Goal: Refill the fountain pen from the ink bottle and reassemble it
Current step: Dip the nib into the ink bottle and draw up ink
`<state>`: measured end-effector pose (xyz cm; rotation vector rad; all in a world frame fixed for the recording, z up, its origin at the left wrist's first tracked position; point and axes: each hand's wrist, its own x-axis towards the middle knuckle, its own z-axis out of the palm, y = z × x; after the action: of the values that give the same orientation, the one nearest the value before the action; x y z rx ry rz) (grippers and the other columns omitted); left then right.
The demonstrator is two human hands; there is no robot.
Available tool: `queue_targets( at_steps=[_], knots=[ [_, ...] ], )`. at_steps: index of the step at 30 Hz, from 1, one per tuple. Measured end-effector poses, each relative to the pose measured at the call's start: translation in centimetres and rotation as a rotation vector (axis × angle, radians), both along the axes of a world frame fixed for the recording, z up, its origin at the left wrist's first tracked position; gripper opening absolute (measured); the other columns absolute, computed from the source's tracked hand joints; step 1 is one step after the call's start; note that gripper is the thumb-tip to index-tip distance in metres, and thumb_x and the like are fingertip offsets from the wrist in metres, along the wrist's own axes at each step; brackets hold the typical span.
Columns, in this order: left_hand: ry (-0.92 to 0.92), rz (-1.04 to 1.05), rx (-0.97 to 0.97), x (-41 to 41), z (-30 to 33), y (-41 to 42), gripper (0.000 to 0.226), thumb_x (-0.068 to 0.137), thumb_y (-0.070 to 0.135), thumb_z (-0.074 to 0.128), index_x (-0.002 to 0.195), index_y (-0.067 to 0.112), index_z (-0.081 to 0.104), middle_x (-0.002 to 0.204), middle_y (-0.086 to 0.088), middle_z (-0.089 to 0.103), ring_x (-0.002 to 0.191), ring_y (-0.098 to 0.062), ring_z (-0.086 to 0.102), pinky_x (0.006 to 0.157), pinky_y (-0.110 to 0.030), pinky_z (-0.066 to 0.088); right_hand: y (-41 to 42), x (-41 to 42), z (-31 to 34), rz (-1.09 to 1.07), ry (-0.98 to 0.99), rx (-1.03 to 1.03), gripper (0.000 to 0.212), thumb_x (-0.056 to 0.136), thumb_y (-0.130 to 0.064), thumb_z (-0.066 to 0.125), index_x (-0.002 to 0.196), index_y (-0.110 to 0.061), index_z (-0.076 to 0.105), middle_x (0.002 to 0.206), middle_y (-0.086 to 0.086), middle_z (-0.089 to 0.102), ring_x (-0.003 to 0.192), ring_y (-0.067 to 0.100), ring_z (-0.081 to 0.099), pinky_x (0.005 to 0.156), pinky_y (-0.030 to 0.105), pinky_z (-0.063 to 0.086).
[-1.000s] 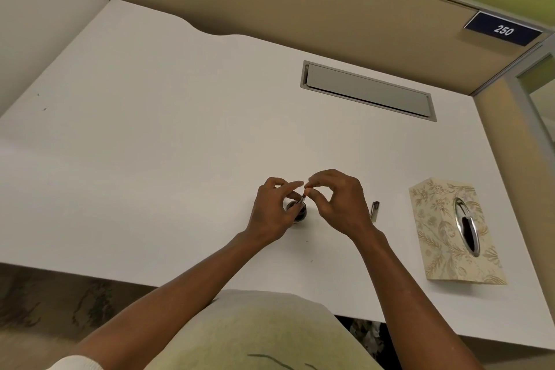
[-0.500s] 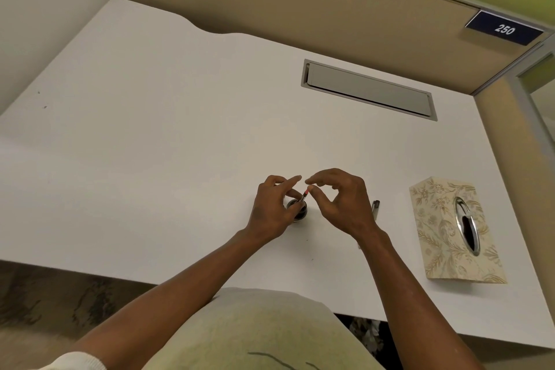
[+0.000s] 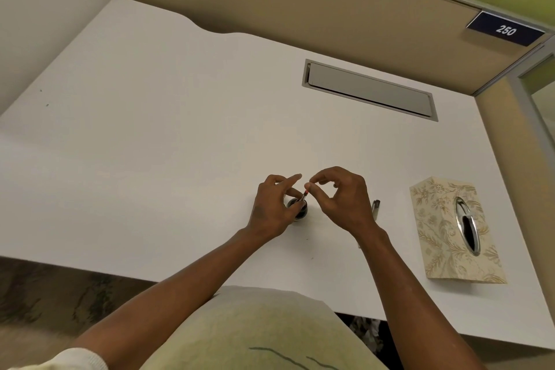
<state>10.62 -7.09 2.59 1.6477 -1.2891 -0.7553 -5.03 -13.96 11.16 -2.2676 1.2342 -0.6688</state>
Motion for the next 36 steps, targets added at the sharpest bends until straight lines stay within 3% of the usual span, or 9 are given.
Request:
queue_targets(
  at_steps=[3, 7, 17, 24, 30, 36],
  knots=[
    [-0.002, 0.005, -0.001, 0.05, 0.03, -0.07, 0.060, 0.082, 0.036, 0.070, 0.141, 0.030, 0.057, 0.090, 0.025, 0.072, 0.118, -0.017, 0.050, 0.089, -0.047, 0.054, 0.08, -0.05, 0.22, 0.020, -0.019, 0.018, 0.014, 0.084, -0.028, 0.081, 0.097, -0.024, 0.078, 0.094, -0.013, 0.075, 0.083, 0.002, 0.068, 0.075, 0.006, 0.041],
    [0.000, 0.002, -0.011, 0.01, 0.11, -0.09, 0.059, 0.083, 0.033, 0.072, 0.140, 0.026, 0.058, 0.089, 0.026, 0.072, 0.118, -0.018, 0.050, 0.090, -0.048, 0.053, 0.05, -0.17, 0.34, 0.039, -0.038, 0.022, 0.007, 0.083, -0.015, 0.080, 0.088, -0.020, 0.078, 0.090, -0.009, 0.075, 0.083, 0.005, 0.068, 0.076, 0.007, 0.042],
    [0.003, 0.000, -0.023, -0.02, 0.22, -0.03, 0.059, 0.082, 0.030, 0.073, 0.139, 0.025, 0.059, 0.086, 0.028, 0.069, 0.118, -0.016, 0.051, 0.090, -0.048, 0.052, 0.03, 0.05, -0.13, -0.013, -0.006, 0.016, 0.012, 0.084, -0.027, 0.081, 0.080, -0.021, 0.071, 0.082, -0.011, 0.072, 0.080, 0.006, 0.067, 0.073, 0.016, 0.045],
    [0.008, 0.004, -0.019, 0.00, 0.36, -0.01, 0.059, 0.082, 0.030, 0.074, 0.139, 0.025, 0.059, 0.085, 0.027, 0.069, 0.118, -0.017, 0.052, 0.090, -0.046, 0.053, 0.24, 0.16, -0.06, -0.014, -0.002, 0.029, 0.015, 0.083, -0.035, 0.081, 0.085, -0.023, 0.072, 0.086, -0.014, 0.072, 0.082, 0.002, 0.066, 0.073, 0.010, 0.043],
    [0.010, 0.019, -0.024, 0.01, 0.34, 0.00, 0.059, 0.082, 0.028, 0.075, 0.139, 0.023, 0.059, 0.092, 0.018, 0.077, 0.116, -0.016, 0.051, 0.087, -0.045, 0.054, 0.26, -0.03, -0.08, 0.022, -0.042, 0.023, 0.004, 0.084, -0.018, 0.078, 0.088, -0.020, 0.077, 0.087, -0.010, 0.074, 0.083, 0.006, 0.069, 0.074, 0.007, 0.040],
    [0.005, 0.022, -0.019, -0.05, 0.43, 0.07, 0.058, 0.083, 0.026, 0.076, 0.139, 0.023, 0.060, 0.092, 0.017, 0.077, 0.115, -0.016, 0.051, 0.087, -0.045, 0.054, 0.21, 0.08, -0.21, -0.023, -0.029, 0.046, 0.009, 0.084, -0.025, 0.080, 0.082, -0.021, 0.073, 0.085, -0.013, 0.072, 0.082, 0.003, 0.068, 0.072, 0.006, 0.041]
  ],
)
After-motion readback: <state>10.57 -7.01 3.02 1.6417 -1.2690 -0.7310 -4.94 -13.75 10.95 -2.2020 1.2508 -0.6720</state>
